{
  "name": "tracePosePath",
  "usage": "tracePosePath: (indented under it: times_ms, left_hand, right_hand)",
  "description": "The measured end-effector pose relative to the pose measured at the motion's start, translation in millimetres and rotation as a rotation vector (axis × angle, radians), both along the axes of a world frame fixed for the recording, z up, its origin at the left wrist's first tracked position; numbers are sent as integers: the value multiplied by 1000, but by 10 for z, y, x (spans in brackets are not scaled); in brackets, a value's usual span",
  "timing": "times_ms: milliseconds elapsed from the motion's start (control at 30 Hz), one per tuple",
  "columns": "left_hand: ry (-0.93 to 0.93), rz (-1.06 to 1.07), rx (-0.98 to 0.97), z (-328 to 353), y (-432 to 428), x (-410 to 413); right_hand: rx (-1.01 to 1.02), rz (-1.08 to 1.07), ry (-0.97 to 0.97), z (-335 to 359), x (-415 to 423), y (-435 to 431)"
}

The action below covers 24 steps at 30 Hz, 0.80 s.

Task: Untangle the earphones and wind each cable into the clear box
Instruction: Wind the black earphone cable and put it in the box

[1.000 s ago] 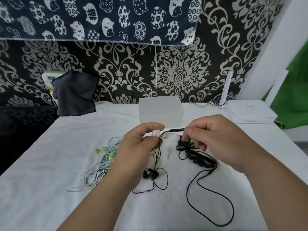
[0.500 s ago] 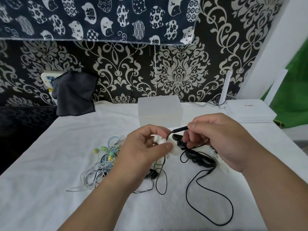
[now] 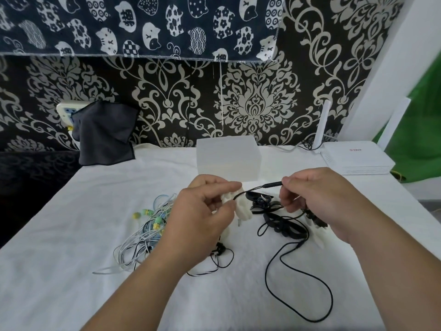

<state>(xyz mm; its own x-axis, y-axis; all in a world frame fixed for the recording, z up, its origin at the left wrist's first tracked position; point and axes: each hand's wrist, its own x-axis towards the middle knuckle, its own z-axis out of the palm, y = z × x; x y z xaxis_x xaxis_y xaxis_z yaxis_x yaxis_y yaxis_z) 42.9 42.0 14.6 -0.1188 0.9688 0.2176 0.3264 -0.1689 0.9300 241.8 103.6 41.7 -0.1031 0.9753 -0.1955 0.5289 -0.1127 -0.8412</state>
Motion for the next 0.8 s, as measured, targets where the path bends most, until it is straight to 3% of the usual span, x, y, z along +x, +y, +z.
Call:
tracePosePath:
  times_ms: [167, 333, 433, 533, 600, 700, 800]
  left_hand:
    - [-85, -39, -23, 21, -20, 26]
    - [-110, -90, -14, 35, -30, 44]
    - [-75, -76, 26, 28, -20, 18]
    - [-35, -53, 44, 26, -13, -23]
    - [-1, -49, 53, 32, -11, -47]
    - [12, -60, 37, 65, -17, -59]
    - [-32, -56, 14, 101, -14, -98]
  right_hand:
    - [-32, 60, -114, -41, -2, 4]
    - [-74, 382, 243, -62, -101, -57]
    - [-107, 473, 186, -56, -81, -64]
    - [-71, 429, 165, -2, -31, -46]
    - [-40, 348, 332, 62, -23, -58]
    - [47, 129, 789, 188, -10, -29]
    - [149, -23, 1093, 311, 85, 41]
